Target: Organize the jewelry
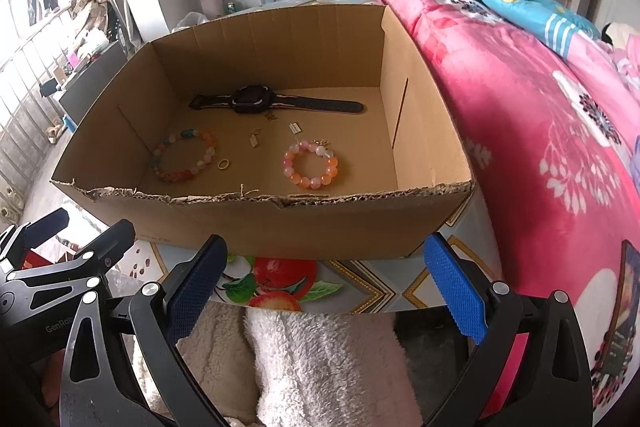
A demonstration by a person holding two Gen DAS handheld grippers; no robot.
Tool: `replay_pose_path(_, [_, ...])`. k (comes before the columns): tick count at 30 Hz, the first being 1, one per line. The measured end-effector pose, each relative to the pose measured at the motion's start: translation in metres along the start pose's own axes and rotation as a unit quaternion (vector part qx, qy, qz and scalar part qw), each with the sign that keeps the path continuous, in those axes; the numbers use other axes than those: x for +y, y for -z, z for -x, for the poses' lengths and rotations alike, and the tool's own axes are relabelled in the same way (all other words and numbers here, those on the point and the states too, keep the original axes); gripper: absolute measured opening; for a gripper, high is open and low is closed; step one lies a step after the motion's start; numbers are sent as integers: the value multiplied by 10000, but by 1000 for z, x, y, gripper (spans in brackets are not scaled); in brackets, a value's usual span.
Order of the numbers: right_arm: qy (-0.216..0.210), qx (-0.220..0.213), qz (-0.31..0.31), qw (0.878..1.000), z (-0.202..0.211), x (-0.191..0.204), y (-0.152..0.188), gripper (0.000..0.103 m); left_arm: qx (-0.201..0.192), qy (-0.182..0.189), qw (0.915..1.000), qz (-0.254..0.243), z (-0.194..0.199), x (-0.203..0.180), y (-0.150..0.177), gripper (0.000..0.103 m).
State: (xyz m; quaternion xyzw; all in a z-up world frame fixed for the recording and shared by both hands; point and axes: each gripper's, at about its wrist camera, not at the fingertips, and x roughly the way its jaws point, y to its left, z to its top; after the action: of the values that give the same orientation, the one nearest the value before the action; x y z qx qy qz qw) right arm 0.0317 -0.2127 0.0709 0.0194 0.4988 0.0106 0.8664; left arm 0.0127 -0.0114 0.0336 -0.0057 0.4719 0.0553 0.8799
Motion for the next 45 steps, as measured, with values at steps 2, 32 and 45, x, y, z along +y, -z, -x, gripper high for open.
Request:
replay_pose_path(2, [-9, 2, 9, 10000, 0, 0, 0, 95, 1, -5, 10000, -2, 0, 0, 0, 97])
replay_pose_path(32, [49, 244, -171, 9995, -8, 4, 5, 95, 321, 88, 9994, 12, -15, 1, 1, 97])
replay_pose_path(45, [36, 433, -279, 9987, -19, 3, 5, 95, 500, 84, 9987, -42, -25, 0, -4, 97])
